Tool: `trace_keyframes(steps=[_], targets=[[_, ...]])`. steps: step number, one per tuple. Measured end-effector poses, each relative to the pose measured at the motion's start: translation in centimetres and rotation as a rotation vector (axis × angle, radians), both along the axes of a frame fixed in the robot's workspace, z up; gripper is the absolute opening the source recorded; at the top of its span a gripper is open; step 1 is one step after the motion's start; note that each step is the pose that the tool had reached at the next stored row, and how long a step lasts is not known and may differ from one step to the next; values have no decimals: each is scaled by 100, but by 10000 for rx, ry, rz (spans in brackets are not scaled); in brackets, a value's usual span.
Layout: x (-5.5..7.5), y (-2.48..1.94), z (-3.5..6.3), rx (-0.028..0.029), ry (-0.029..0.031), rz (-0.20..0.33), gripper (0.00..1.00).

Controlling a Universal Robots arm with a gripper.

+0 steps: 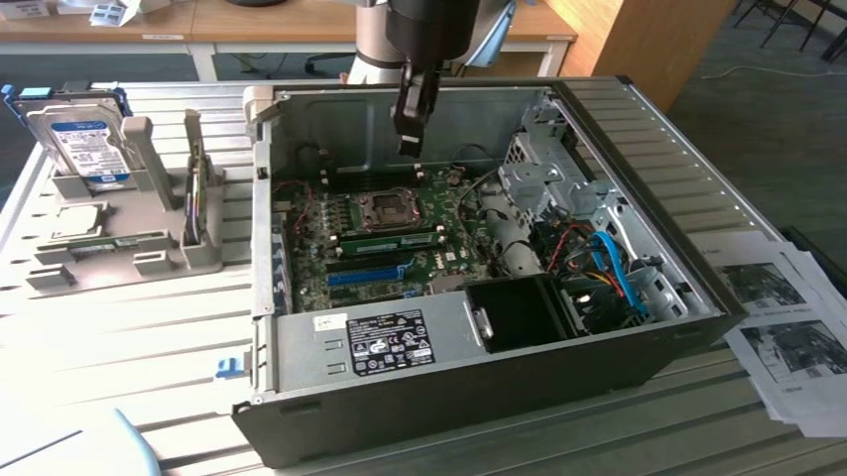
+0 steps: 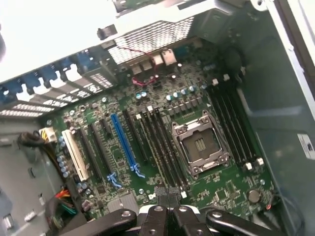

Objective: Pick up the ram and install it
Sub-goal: 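Press down the ram until it locks into place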

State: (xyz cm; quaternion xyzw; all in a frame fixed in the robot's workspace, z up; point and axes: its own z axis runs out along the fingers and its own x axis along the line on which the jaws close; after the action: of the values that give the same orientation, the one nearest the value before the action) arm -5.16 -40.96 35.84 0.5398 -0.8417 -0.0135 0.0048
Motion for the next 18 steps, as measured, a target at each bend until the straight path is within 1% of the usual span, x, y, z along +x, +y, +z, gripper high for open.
trace_keyframes(steps=[18], targets=[[0, 0, -6, -1, 0, -3192, 9]])
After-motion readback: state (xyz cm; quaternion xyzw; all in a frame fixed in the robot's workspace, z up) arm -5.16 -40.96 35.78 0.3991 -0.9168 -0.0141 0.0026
